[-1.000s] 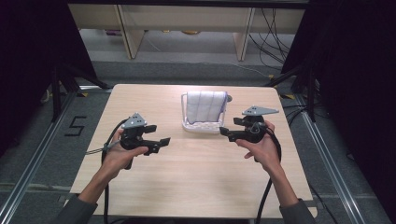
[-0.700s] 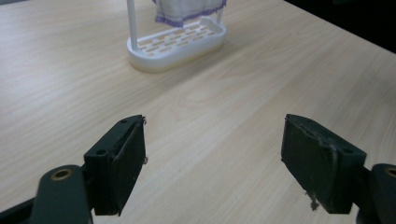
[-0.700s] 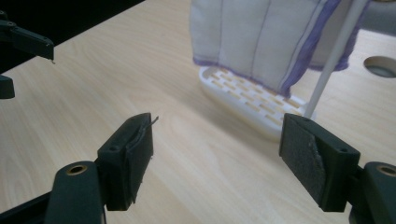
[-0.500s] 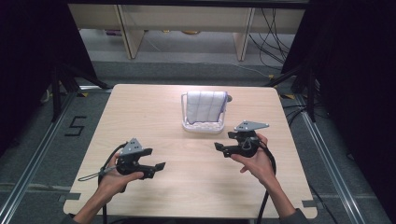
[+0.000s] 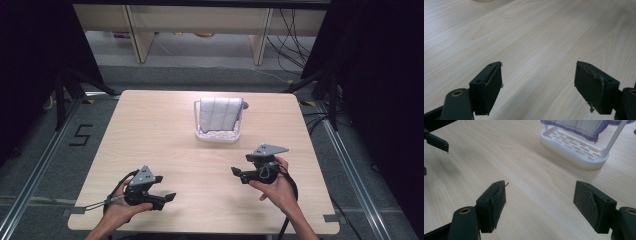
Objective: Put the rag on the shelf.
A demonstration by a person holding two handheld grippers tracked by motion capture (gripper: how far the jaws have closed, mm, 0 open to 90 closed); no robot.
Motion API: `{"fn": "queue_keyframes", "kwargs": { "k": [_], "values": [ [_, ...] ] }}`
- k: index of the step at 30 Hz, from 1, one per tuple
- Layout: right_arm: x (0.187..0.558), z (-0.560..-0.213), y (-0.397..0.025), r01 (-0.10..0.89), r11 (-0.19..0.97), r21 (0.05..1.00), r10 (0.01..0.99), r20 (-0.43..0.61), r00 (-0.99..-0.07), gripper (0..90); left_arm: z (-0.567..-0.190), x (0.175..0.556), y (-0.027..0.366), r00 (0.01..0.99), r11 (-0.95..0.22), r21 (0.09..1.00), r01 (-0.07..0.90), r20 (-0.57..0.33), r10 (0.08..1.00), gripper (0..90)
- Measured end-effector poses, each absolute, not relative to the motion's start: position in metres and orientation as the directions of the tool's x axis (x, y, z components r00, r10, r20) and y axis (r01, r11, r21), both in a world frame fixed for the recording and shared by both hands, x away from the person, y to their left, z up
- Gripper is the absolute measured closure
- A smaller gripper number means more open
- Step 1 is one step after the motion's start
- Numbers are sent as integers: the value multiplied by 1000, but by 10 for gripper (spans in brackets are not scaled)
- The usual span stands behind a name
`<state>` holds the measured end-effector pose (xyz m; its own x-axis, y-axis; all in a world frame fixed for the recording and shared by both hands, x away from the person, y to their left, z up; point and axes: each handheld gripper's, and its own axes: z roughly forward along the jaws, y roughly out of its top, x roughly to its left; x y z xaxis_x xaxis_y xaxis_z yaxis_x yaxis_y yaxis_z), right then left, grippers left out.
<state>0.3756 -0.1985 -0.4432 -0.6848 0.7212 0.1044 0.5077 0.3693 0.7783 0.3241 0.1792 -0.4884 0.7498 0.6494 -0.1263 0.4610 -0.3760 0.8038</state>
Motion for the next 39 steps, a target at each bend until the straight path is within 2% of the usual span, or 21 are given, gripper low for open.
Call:
{"fn": "queue_keyframes", "kwargs": {
  "k": [10,14,17,18,20,21,22,24,29,30,34,39],
  "values": [
    [353,-461,-195,526,381,761,706,128,-697,268,-494,307,178,752,-387,804,451,-110,649,220],
    [345,-468,-195,505,406,762,690,108,-716,244,-500,298,175,760,-391,806,444,-107,641,220],
    [336,-472,-195,516,410,752,690,115,-714,238,-502,295,174,782,-437,784,440,-96,616,216],
    [334,-473,-196,512,417,751,687,108,-718,238,-504,293,172,773,-416,789,452,-114,624,215],
    [327,-478,-195,532,426,732,695,112,-710,237,-505,292,174,786,-461,772,438,-79,613,213],
    [325,-482,-194,532,433,728,686,116,-718,234,-506,290,171,775,-426,784,453,-110,622,213],
    [322,-483,-194,535,441,721,692,106,-714,231,-506,291,173,785,-468,769,436,-71,615,213],
    [316,-488,-193,547,455,703,692,107,-714,225,-507,290,172,791,-471,768,434,-74,608,211],
    [309,-495,-192,563,490,665,686,104,-720,205,-509,291,171,790,-482,761,434,-65,609,210],
    [309,-496,-192,549,495,673,682,91,-726,205,-510,291,170,778,-459,768,446,-79,623,210],
    [308,-498,-191,542,492,681,676,93,-731,203,-510,291,169,795,-504,752,425,-44,605,210],
    [308,-499,-191,542,498,677,686,74,-724,201,-512,291,167,798,-505,747,433,-57,599,209]
  ]
}}
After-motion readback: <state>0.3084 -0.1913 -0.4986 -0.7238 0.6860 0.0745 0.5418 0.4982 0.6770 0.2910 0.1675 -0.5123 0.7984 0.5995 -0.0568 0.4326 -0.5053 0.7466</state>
